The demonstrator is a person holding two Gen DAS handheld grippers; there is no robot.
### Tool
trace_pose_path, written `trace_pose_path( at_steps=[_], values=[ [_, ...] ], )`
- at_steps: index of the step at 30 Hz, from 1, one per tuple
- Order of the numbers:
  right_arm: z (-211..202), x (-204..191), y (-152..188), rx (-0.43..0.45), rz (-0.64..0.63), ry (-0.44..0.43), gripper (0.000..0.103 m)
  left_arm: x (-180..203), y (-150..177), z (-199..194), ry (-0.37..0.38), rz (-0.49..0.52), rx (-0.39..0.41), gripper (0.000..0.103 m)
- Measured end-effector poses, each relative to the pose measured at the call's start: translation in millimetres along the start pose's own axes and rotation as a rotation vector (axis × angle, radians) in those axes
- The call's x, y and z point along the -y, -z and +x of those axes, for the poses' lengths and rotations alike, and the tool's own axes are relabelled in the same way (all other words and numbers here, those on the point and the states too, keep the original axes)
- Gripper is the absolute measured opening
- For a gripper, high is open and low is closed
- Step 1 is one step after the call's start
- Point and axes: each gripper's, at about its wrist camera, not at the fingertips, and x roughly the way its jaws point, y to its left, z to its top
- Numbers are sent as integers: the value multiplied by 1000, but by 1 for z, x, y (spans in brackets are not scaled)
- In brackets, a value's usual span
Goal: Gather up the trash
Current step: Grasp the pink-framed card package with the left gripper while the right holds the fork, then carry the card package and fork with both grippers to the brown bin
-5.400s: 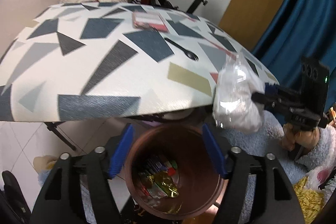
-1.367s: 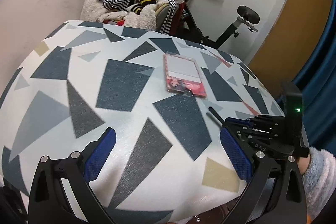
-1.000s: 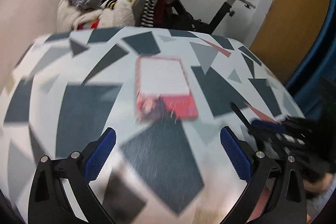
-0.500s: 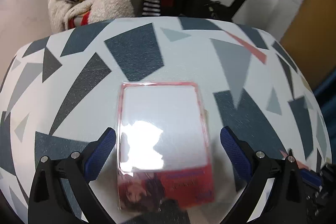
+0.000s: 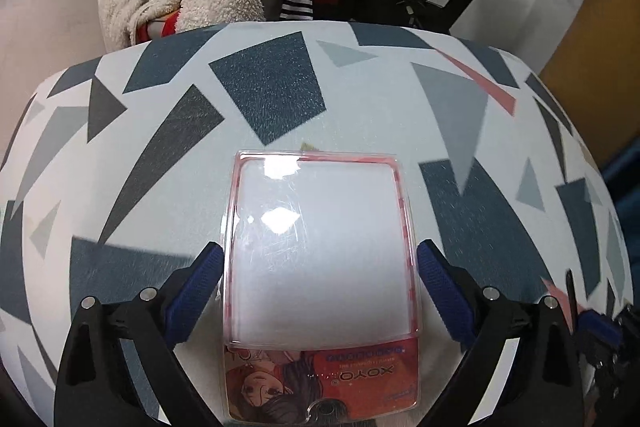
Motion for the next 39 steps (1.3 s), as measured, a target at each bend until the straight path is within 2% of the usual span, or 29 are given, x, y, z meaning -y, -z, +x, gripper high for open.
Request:
trace_pose_path(
  at_steps=[8,13,24,31,39],
  values=[
    [-21,-22,18,-4,-16,-20,13,-3,47,-54,34,24,36,94],
    [-35,-39,35,-1,-23,-40,13,-8,93,-97,68,38,68,94],
    [-69,-78,77,18,-15,-81,13,-4,211,-179,128,140,176,94],
    [-83,-92,104,12,-18,-91,13,14,271,-188,158,176,191,94],
    [-88,-102,123,2,-22,-97,13,18,301,-179,178,150,167,94]
  ],
)
